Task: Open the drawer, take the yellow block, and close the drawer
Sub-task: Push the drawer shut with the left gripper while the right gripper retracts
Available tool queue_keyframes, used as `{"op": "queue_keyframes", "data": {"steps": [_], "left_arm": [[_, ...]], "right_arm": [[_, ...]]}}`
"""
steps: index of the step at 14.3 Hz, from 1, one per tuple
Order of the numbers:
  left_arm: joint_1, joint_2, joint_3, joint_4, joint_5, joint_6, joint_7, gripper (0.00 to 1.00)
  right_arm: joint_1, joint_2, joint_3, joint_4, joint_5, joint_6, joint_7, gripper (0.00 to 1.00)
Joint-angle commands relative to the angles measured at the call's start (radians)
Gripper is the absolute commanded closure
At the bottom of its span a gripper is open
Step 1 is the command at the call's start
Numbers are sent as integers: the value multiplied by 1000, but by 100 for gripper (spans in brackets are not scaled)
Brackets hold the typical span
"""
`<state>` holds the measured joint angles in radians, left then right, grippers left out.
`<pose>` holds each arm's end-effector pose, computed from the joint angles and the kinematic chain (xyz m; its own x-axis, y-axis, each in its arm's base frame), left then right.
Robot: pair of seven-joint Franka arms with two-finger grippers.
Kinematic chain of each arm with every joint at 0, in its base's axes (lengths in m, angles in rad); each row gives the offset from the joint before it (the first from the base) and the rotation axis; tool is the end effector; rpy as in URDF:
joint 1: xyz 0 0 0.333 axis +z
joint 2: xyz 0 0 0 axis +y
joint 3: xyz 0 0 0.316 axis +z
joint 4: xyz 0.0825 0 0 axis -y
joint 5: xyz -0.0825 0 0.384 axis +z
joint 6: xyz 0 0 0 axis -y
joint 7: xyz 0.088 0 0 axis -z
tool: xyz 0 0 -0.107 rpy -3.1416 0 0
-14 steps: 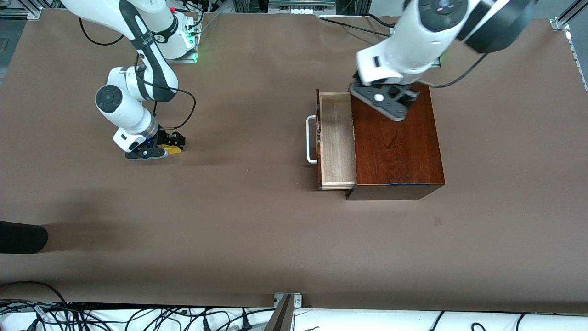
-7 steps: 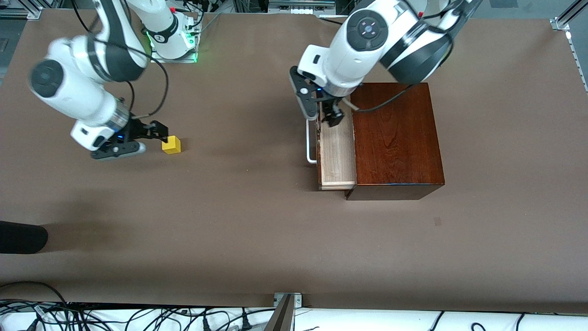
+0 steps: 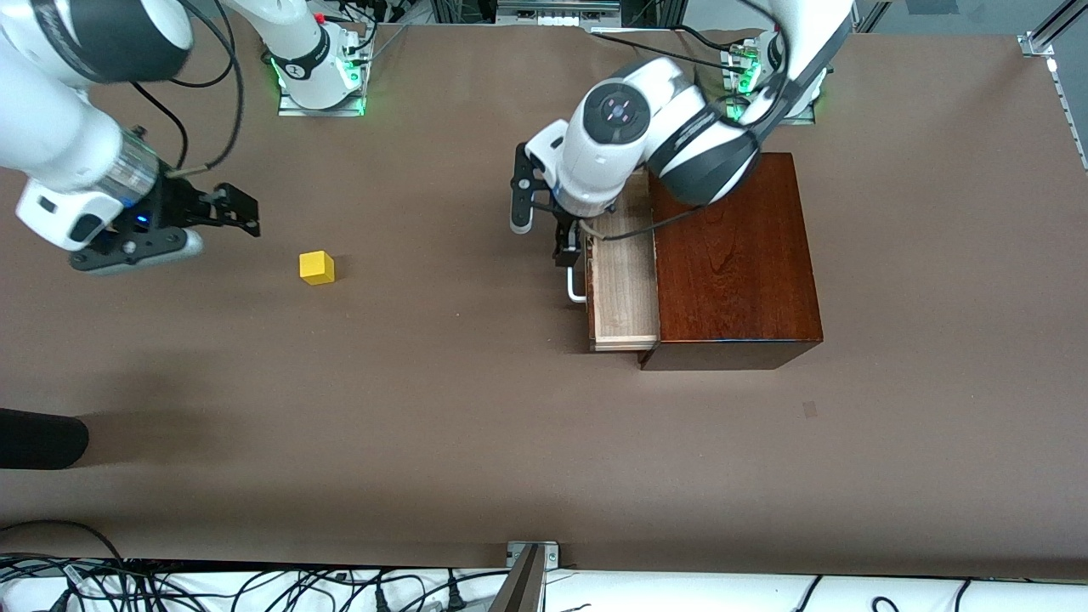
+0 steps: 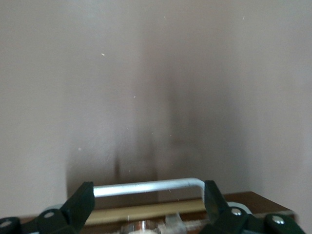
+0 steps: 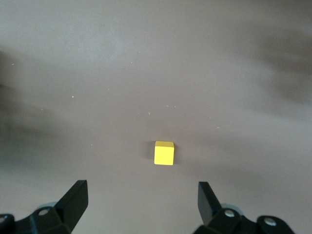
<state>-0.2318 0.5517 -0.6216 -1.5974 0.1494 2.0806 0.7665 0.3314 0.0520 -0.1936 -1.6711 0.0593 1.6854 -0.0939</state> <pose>0.4979 -0.4680 0.3619 -0.0352 -0.9883 0.1485 -0.9934 0.0507 0.1024 0.5680 0.0870 0.5580 0.9743 0.2227 -0.0321 0.2209 -0.9739 -0.0518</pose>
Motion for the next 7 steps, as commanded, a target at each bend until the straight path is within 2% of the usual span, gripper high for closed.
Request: {"op": "queue_keyframes", "data": {"steps": [1, 4, 7], "left_arm": [[-24, 68, 2, 10, 58, 32, 30, 0], [-23, 86, 6, 7, 99, 23, 25, 0], [-12, 82, 8, 0, 125, -48, 28, 0]], "right_arm": [[-50, -46, 34, 24, -13, -64, -21, 0], [-100, -87, 84, 8, -53, -89, -21, 0], [-135, -86, 122, -13, -62, -43, -21, 0]]}}
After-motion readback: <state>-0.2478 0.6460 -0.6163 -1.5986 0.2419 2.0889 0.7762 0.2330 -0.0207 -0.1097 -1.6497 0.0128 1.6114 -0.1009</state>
